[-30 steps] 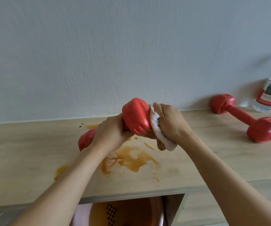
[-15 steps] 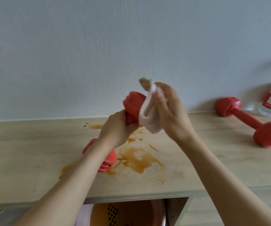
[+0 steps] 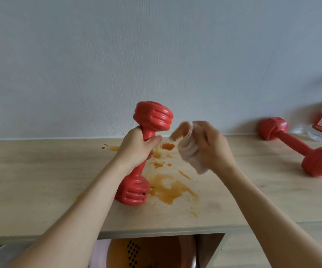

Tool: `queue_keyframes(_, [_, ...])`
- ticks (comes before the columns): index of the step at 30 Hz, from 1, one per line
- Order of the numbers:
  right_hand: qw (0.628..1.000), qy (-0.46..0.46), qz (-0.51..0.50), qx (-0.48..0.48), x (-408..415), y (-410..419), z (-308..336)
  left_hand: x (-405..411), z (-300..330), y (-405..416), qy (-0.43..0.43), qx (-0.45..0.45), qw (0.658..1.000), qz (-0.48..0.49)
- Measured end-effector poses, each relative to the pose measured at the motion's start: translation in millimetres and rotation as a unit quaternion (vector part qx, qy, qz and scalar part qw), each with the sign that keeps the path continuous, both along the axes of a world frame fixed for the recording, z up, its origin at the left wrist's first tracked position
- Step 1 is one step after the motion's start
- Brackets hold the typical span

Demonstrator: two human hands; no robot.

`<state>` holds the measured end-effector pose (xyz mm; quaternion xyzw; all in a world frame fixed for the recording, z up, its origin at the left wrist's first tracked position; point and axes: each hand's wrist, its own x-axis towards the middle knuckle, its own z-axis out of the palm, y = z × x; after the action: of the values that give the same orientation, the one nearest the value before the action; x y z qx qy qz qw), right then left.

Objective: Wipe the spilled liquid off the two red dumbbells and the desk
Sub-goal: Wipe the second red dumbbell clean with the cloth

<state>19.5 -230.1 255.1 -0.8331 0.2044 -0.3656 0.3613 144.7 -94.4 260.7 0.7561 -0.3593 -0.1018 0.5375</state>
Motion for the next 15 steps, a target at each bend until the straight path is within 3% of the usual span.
queue_keyframes(3, [0.980,-0.149,-0.022,0.129,6.3,3.4,13.2,-3.3,2.0,0.6,-0.002,0.015,0.999,-0.032])
queue_keyframes(5, [0.944,-0.231,-0.017,0.233,14.4,7.7,21.2,-6.0,2.9,0.0,-0.004,0.027,0.998,-0.052])
queue_keyframes(8, [0.911,-0.259,0.026,0.319,29.4,17.7,26.6,-9.7,3.9,-0.2,-0.007,0.041,0.997,-0.067])
queue_keyframes(12, [0.968,-0.117,0.113,0.190,33.8,43.6,14.0,-5.3,-0.1,1.4,-0.029,0.048,0.997,-0.055])
queue_keyframes(15, [0.977,-0.101,0.140,0.123,36.9,48.5,5.6,-4.8,0.0,4.5,-0.039,0.055,0.996,-0.062])
